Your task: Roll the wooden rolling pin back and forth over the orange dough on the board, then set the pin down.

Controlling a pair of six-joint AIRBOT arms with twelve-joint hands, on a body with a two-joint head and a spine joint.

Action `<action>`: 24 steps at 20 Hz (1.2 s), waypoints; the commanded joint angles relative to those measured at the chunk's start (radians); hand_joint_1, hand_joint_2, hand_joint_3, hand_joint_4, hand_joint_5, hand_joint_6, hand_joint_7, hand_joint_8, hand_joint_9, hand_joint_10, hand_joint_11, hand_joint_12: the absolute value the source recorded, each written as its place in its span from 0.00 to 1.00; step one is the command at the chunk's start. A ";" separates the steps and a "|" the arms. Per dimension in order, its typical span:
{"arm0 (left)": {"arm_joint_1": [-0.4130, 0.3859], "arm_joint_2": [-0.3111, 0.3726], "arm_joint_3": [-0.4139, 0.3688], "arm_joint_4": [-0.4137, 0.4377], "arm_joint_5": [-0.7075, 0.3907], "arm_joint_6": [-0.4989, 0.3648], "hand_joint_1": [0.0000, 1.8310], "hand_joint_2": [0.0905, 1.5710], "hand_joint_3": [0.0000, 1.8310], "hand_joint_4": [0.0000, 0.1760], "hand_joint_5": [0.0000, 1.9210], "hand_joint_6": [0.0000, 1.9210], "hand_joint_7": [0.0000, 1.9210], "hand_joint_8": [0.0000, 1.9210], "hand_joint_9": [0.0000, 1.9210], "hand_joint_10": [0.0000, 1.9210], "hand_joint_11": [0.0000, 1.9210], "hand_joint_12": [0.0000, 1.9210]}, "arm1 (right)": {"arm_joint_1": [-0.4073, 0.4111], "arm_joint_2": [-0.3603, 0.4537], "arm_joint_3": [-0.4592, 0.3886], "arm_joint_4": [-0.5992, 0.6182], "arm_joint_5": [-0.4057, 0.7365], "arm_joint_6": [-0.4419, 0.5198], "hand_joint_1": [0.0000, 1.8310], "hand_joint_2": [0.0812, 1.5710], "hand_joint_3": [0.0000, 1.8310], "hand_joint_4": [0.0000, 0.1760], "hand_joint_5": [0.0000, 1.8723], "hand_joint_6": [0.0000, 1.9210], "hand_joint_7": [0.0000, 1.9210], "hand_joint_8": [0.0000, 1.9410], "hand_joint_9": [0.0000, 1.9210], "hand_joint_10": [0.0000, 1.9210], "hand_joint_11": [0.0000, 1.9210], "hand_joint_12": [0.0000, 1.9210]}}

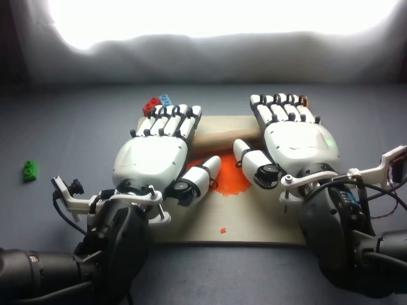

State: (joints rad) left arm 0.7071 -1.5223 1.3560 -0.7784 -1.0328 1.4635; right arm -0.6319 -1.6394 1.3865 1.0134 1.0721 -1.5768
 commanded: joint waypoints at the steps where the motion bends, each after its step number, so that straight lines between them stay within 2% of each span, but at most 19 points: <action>1: -0.007 -0.001 0.006 0.048 -0.095 -0.006 0.00 0.95 0.00 0.00 0.00 0.00 0.00 0.00 0.00 0.00 0.00 0.00 | 0.011 0.001 0.007 -0.063 0.084 0.006 0.00 1.00 0.00 0.00 0.02 0.00 0.02 0.00 0.00 0.00 0.00 0.00; 10: -0.024 -0.011 0.038 0.048 -0.078 -0.045 0.00 0.95 0.00 0.00 0.00 0.00 0.00 0.00 0.00 0.00 0.00 0.00 | 0.020 -0.010 0.029 -0.060 0.082 0.010 0.00 1.00 0.01 0.00 0.03 0.00 0.02 0.00 0.00 0.00 0.00 0.00; 24: -0.032 -0.028 0.078 0.049 -0.046 -0.047 0.00 0.94 0.00 0.00 0.01 0.00 0.01 0.00 0.00 0.00 0.00 0.00 | 0.024 -0.014 0.049 -0.048 0.068 0.012 0.00 1.00 0.01 0.00 0.05 0.01 0.04 0.00 0.00 0.00 0.00 0.00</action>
State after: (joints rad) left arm 0.6834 -1.5505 1.4277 -0.7761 -0.9890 1.4185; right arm -0.6170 -1.6562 1.4322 1.0271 1.0561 -1.5700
